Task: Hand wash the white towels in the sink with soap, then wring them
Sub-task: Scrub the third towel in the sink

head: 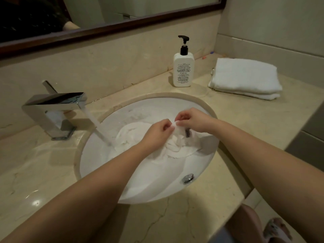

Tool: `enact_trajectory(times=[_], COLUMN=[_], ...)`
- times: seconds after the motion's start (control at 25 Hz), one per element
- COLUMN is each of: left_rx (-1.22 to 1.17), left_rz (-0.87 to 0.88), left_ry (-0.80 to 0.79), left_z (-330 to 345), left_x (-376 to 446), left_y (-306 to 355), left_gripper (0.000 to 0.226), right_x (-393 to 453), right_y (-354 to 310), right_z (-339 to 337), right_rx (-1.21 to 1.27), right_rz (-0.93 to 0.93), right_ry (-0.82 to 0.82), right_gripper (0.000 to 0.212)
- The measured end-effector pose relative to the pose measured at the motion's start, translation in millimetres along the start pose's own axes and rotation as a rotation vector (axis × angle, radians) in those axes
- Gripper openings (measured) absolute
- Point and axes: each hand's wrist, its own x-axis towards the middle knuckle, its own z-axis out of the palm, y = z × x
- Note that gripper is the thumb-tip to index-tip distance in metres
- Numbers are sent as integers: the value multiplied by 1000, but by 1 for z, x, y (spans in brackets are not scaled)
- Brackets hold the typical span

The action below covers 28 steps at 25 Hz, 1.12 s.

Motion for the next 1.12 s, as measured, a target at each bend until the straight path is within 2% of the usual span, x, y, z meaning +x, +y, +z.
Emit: enact_trajectory(times=[0.08, 0.2, 0.36, 0.44, 0.52, 0.64, 0.72, 0.84, 0.92, 0.96, 1.08, 1.12], left_rx=[-96, -291, -528, -550, -449, -183, -147, -423, -542, -531, -380, -345], left_rz=[-33, -109, -153, -156, -182, -233, -252, -216, -190, -197, -285, -298], left_ry=[93, 237, 354, 394, 435, 379, 330, 264, 272, 264, 178, 192], left_z=[-16, -40, -72, -86, -99, -109, -105, -99, -104, -107, -110, -110], left_x=[0, -5, -21, -31, -38, -42, -46, -51, -48, -46, -45, -45], left_y=[8, 17, 22, 22, 14, -12, -30, -34, -34, -38, -47, -49], left_gripper=[21, 24, 30, 28, 25, 31, 40, 56, 65, 64, 36, 31], right_x=[-2, -3, -5, -4, -3, 1, 9, 24, 37, 41, 48, 50], right_y=[-10, -35, -64, -71, -79, -97, -109, -125, -129, -129, -121, -117], right_z=[-1, 7, 32, 43, 49, 53, 58, 66, 72, 76, 95, 102], right_rx=[154, 202, 139, 172, 249, 366, 378, 372, 456, 542, 768, 815], right_rz=[-1, -27, -8, 4, -12, -45, -51, -58, -74, -61, 52, 74], right_ry=[86, 196, 178, 198, 191, 118, 60, -39, -44, -28, 35, 62], right_gripper=[7, 10, 12, 11, 16, 16, 19, 21, 20, 18, 22, 24])
